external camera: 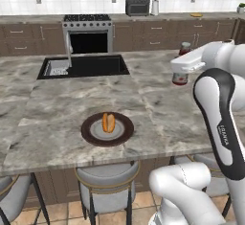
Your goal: Move the hot dog bun to the plate on the dining table and place the condiment next to that plate. Then navigate to the fridge and take the sausage and place it on the plate as well.
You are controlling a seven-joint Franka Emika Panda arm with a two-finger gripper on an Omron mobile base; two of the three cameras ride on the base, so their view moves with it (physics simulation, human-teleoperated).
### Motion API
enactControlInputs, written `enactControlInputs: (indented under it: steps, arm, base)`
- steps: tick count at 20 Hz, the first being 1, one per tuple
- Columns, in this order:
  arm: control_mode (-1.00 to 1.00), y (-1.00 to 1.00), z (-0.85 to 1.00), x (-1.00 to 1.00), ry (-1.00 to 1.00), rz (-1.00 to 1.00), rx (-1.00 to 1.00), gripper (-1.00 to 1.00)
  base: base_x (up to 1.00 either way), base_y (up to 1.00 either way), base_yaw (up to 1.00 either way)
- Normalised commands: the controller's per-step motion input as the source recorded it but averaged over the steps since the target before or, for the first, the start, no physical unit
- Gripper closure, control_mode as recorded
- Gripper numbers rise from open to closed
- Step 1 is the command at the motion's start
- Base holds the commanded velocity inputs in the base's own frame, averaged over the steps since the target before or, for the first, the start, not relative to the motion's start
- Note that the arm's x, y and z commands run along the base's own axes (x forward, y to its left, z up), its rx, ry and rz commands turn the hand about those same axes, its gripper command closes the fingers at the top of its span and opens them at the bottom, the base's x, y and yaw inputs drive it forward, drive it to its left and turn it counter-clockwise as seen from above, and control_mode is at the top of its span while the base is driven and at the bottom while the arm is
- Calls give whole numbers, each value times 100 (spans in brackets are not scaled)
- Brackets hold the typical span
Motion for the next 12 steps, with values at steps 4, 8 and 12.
enactControlInputs:
  steps: [4, 8, 12]
  arm:
    - [-100, 11, -57, 48, -17, 7, -8, 100]
    - [-100, 0, -98, 45, -25, 30, -11, 100]
    - [-100, 0, -98, 44, -6, 30, -12, 100]
  base:
    - [18, 3, 0]
    - [0, 0, 0]
    - [0, 0, 0]
